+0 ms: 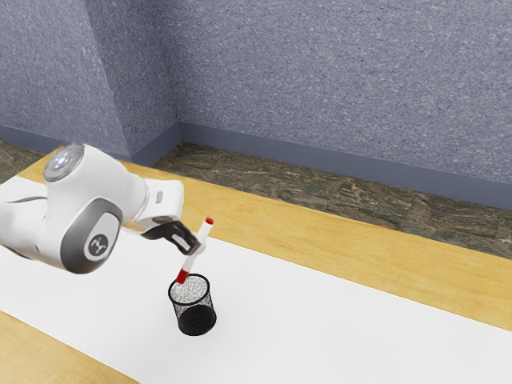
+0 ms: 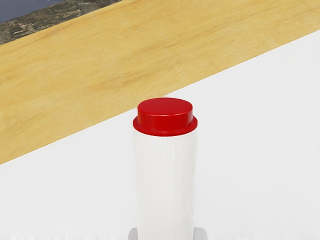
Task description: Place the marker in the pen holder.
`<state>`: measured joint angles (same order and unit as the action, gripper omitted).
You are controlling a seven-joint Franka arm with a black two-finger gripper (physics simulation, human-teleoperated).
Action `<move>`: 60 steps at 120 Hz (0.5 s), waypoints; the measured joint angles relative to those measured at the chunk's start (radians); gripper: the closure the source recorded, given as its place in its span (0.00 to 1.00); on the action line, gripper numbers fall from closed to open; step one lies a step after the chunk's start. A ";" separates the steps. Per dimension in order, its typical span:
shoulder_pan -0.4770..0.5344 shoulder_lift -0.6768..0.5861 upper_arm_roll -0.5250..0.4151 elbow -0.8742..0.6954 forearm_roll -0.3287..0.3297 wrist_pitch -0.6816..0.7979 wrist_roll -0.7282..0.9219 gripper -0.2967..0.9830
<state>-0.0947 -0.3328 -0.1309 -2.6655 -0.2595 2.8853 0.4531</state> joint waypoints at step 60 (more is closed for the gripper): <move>0.001 0.067 -0.032 -0.033 -0.062 0.095 0.022 0.80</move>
<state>-0.0940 -0.2662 -0.1629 -2.6989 -0.3220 2.9803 0.4751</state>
